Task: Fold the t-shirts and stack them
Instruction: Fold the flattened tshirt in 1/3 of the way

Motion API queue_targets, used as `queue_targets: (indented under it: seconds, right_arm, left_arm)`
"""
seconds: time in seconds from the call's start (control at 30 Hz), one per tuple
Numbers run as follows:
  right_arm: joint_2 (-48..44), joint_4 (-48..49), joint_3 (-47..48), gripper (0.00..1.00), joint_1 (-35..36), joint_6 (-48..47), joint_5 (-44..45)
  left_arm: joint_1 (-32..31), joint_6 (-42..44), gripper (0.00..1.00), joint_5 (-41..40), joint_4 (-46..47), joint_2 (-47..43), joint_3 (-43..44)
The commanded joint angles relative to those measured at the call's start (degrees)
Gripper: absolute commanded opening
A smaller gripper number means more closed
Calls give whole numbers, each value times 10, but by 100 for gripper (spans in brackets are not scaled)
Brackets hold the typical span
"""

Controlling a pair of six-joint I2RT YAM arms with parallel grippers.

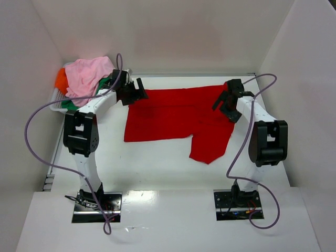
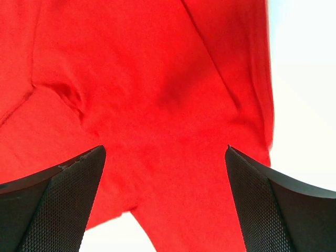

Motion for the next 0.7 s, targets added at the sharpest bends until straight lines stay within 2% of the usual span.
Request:
queue_targets:
  seconds: [0.0,0.27,0.4,0.57,0.67]
  right_arm:
    - [-52,-42,-50,100,0,91,-7]
    - [-138,-70,-111,100,0,145,-12]
    - [-179,-52,-179,100,0,173,-37]
    - [-217,-52,-219,100,0,190,6]
    - [-233,-58,-246,100,0,196,0]
  left_arm:
    - [3,3,98,-17,5,-64,-48]
    - [3,3,99,-11,-11,-103,-90]
    - [3,-3,99,-11,-11,-125,-120]
    - [3,-8,99,-11,-17,-159,-142]
    - [3,-8,99,-11,-22,-181,-153]
